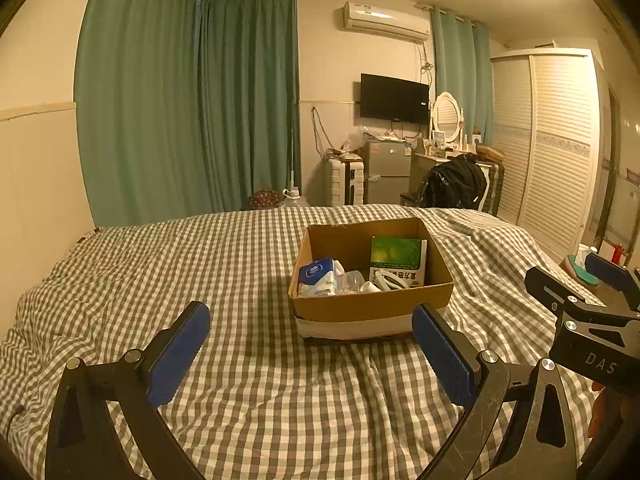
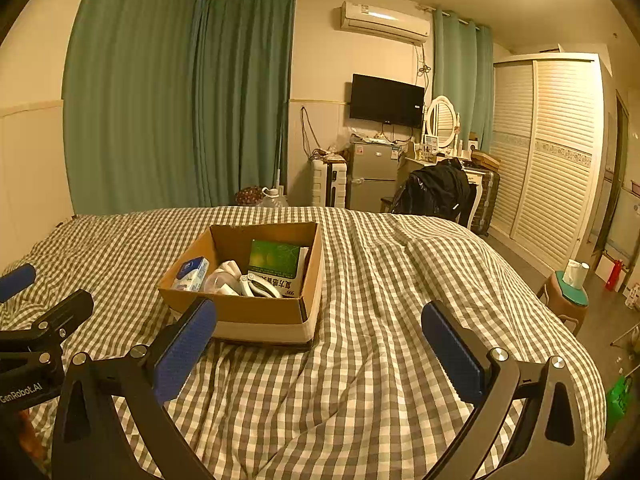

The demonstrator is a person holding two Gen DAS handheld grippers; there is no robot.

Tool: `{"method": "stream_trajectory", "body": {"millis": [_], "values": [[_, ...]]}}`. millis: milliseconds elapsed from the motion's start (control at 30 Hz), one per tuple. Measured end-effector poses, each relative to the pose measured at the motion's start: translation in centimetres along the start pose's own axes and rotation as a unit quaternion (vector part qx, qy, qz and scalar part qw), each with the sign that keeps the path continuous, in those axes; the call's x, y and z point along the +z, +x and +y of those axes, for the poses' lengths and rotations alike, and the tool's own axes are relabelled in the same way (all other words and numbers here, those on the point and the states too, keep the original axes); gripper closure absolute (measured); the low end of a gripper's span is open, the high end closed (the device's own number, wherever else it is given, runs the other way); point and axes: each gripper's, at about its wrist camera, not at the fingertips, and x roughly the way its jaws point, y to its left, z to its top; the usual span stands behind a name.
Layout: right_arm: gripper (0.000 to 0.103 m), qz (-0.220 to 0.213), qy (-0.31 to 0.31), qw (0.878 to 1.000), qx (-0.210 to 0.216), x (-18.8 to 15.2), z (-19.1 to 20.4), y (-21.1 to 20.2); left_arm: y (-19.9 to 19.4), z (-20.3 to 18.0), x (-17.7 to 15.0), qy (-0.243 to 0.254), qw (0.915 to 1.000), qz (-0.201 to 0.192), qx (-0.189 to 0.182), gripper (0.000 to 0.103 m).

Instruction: Organize objects

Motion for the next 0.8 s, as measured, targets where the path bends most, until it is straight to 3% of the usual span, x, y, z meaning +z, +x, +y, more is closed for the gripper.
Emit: {"method": "stream_trajectory", "body": {"millis": [800], "values": [[0.000,-0.001,0.002,1.000,0.002,0.10,0.23,-0.05,-0.11,-0.40,-0.10,0.006,1.0000,0.002,0.001,0.000]]}}
